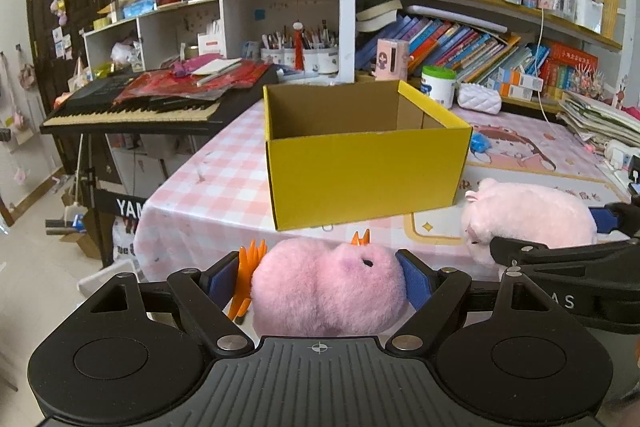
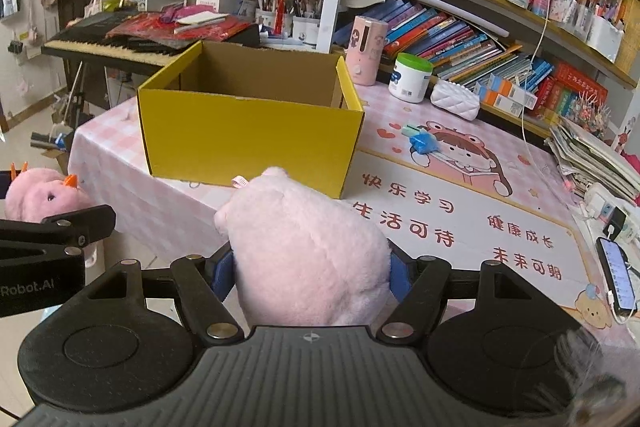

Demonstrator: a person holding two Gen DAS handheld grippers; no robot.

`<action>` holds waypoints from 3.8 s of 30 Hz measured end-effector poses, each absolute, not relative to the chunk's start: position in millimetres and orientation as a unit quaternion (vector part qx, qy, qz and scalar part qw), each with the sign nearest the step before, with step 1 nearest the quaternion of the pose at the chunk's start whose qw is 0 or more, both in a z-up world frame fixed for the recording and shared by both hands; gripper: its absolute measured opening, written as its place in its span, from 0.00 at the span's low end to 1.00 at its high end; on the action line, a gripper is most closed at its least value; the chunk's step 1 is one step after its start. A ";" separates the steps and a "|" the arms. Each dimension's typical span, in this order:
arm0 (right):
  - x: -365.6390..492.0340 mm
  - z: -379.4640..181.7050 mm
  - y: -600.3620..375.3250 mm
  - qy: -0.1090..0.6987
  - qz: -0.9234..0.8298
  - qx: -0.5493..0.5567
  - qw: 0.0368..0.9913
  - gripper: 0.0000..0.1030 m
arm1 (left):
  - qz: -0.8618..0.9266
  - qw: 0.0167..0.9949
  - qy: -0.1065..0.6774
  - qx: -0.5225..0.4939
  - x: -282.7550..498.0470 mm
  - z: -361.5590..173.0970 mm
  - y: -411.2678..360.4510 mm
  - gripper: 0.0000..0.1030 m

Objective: Organize objects
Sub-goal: 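Lift both plush toys and carry them toward the yellow box, then lower both plush toys into the yellow box and open both grippers, then withdraw both tools up from the yellow box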

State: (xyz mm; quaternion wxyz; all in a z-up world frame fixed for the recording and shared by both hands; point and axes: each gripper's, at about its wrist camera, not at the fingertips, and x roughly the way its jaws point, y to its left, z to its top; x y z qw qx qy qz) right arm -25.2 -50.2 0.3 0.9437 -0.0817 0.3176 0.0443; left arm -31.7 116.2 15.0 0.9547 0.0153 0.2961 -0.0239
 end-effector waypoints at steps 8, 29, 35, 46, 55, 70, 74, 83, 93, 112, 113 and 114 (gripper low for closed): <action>-26.9 10.6 -59.3 0.298 0.051 -0.060 0.951 0.67 | -0.034 0.961 0.274 0.013 -20.9 24.3 109.3 0.80; 98.1 64.1 -73.5 0.208 0.076 -0.040 0.974 0.67 | 0.006 0.979 0.203 0.019 89.8 61.9 101.7 0.80; 146.7 67.3 -74.1 0.202 0.102 -0.055 0.972 0.68 | 0.016 0.977 0.210 0.029 130.9 53.3 88.9 0.80; 215.6 48.8 -71.2 0.235 0.138 -0.064 0.960 0.68 | 0.028 0.961 0.268 0.055 178.8 23.3 76.1 0.80; 255.3 25.0 -53.9 0.299 0.189 -0.085 0.932 0.68 | 0.030 0.949 0.306 0.067 198.2 2.3 71.0 0.80; 288.7 -5.3 -26.7 0.379 0.228 -0.115 0.890 0.68 | 0.041 0.939 0.334 0.068 206.1 -9.1 71.4 0.81; 291.0 -6.9 -26.1 0.383 0.228 -0.111 0.888 0.68 | 0.042 0.941 0.330 0.070 205.2 -7.0 70.3 0.81; 291.4 -7.4 -25.4 0.385 0.221 -0.114 0.889 0.71 | 0.044 0.944 0.317 0.078 196.1 -1.0 65.8 0.82; 280.4 5.9 -36.4 0.353 0.209 -0.080 0.908 0.87 | 0.052 0.951 0.295 0.078 180.5 8.2 67.0 0.92; 197.3 40.9 -66.7 0.249 0.135 -0.070 0.957 0.90 | 0.053 0.963 0.258 0.055 129.4 25.7 78.5 0.95; 192.7 40.5 -67.3 0.248 0.131 -0.071 0.957 0.90 | 0.053 0.963 0.258 0.054 127.0 25.9 79.7 0.95; 187.6 40.6 -67.8 0.247 0.128 -0.073 0.958 0.90 | 0.052 0.963 0.258 0.052 124.0 26.2 80.6 0.95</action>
